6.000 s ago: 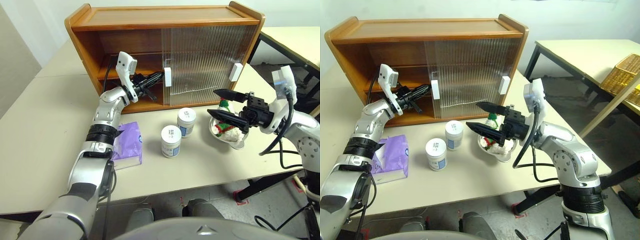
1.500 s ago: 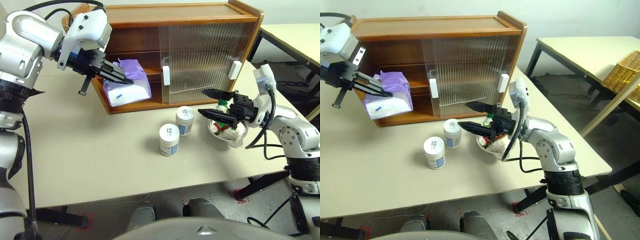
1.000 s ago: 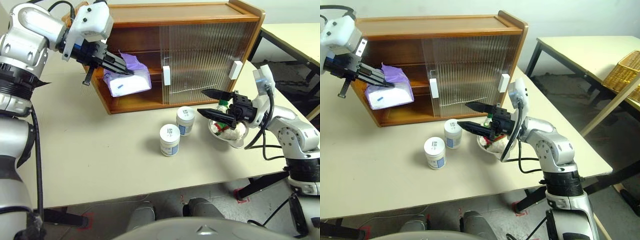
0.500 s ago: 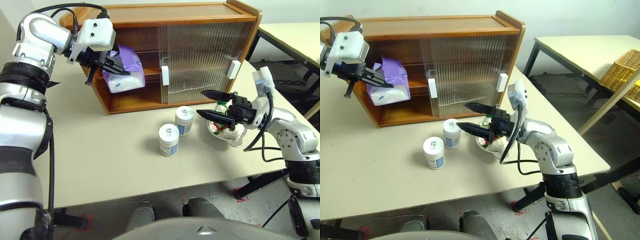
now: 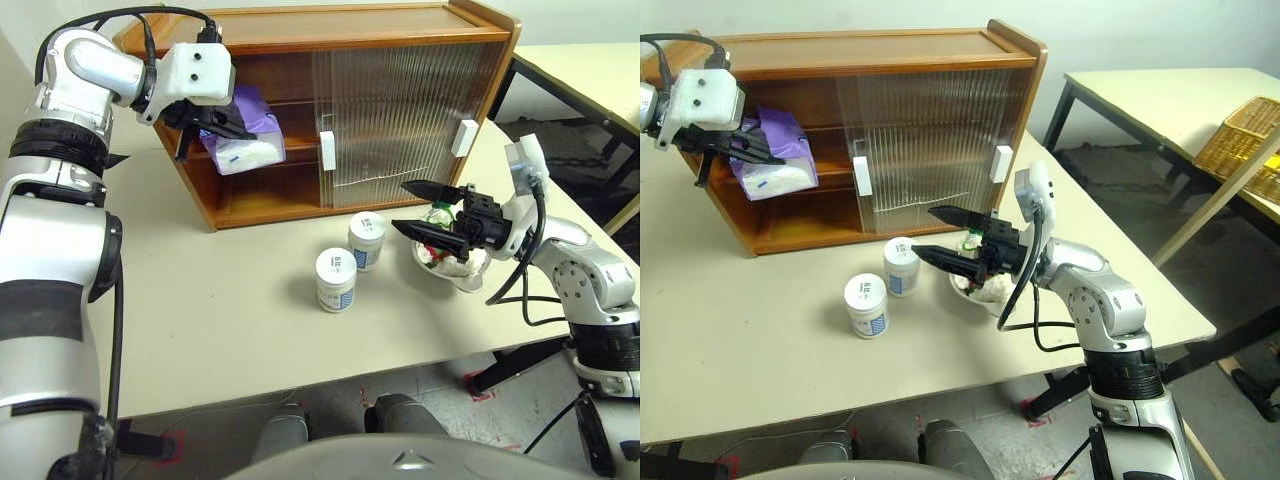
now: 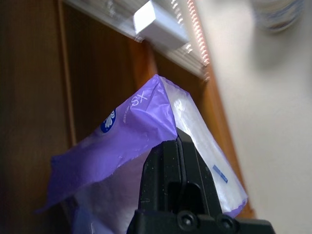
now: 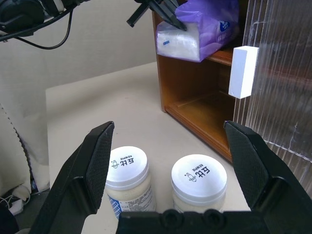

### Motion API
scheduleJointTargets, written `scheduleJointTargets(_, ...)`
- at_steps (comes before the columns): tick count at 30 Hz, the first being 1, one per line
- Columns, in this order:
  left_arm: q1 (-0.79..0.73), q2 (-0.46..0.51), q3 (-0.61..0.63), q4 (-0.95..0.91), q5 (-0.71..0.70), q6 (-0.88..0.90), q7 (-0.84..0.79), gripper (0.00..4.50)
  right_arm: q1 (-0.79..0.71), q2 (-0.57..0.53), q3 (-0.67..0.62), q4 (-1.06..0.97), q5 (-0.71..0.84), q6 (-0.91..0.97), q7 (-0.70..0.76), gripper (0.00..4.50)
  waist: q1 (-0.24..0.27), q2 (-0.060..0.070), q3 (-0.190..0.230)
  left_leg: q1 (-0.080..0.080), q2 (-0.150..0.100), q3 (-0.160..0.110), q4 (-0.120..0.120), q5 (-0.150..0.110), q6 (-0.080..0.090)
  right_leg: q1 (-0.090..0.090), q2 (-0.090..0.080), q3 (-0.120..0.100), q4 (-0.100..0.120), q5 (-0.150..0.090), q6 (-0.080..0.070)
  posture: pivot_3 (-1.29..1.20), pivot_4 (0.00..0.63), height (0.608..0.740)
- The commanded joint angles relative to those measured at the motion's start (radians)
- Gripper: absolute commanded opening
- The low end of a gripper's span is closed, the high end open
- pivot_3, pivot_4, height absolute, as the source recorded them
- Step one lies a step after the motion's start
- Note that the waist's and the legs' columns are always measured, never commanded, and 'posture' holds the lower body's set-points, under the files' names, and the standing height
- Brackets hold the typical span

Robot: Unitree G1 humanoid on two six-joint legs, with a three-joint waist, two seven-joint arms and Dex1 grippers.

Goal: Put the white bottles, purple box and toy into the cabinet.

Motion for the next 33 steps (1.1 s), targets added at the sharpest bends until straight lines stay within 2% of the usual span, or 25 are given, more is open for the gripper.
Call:
scheduleJointTargets(1, -0.009, 0.002, 0.014, 0.021, 0.075, -0.040, 0.050, 0.05, -0.013, -0.002, 0.001, -0.018, 0.005, 0.014, -0.006, 4.50, -0.003, 0.000, 0.000, 0.000, -0.002, 0.002, 0.000, 0.000, 0.000, 0.000, 0.001, 0.000, 0.000, 0.000, 0.000, -0.16, 0.000, 0.740)
scheduleJointTargets(8, 0.000, -0.004, 0.035, 0.033, 0.128, -0.065, 0.103, 0.05, -0.022, -0.006, -0.004, -0.014, 0.011, 0.023, -0.005, 4.50, -0.006, 0.000, 0.000, 0.000, -0.002, 0.003, 0.001, 0.002, 0.004, 0.000, 0.001, -0.002, 0.000, 0.000, -0.002, -0.16, 0.000, 0.740)
scheduleJointTargets(9, 0.001, -0.005, 0.038, 0.034, 0.133, -0.065, 0.106, 0.22, -0.022, -0.006, -0.003, -0.014, 0.011, 0.023, -0.005, 4.50, -0.008, 0.000, 0.000, 0.000, -0.003, 0.005, 0.001, 0.003, 0.005, 0.000, 0.003, -0.001, -0.001, 0.000, -0.002, -0.16, 0.000, 0.740)
scheduleJointTargets(11, 0.001, -0.008, 0.043, 0.034, 0.139, -0.063, 0.111, 0.69, -0.022, -0.006, -0.002, -0.014, 0.011, 0.023, -0.005, 4.50, -0.008, 0.000, 0.000, -0.001, -0.002, 0.006, 0.001, 0.004, 0.007, 0.000, 0.002, -0.002, 0.000, 0.001, -0.003, -0.16, 0.000, 0.740)
scheduleJointTargets(14, 0.002, -0.012, 0.055, 0.035, 0.141, -0.061, 0.113, 1.64, -0.024, -0.005, -0.001, -0.011, 0.010, 0.022, -0.005, 4.50, -0.008, -0.001, 0.000, -0.001, -0.003, 0.007, 0.001, 0.005, 0.008, 0.000, 0.001, -0.002, -0.001, 0.001, -0.004, -0.16, 0.000, 0.740)
scheduleJointTargets(22, 0.012, -0.023, 0.106, 0.025, 0.129, -0.064, 0.112, 4.48, -0.024, -0.007, 0.004, -0.008, 0.005, 0.019, 0.000, 4.50, -0.007, -0.001, 0.000, -0.002, -0.006, 0.012, 0.001, 0.007, 0.011, 0.000, 0.004, -0.004, -0.001, 0.003, -0.006, -0.15, 0.000, 0.740)
scheduleJointTargets(33, 0.018, -0.015, 0.149, -0.006, 0.118, -0.064, 0.150, 4.48, -0.026, -0.007, 0.007, -0.007, 0.004, 0.019, 0.007, 4.50, -0.007, -0.001, 0.000, -0.003, -0.012, 0.010, 0.001, 0.008, 0.013, -0.002, 0.001, -0.004, -0.001, 0.004, -0.004, -0.15, 0.000, 0.740)
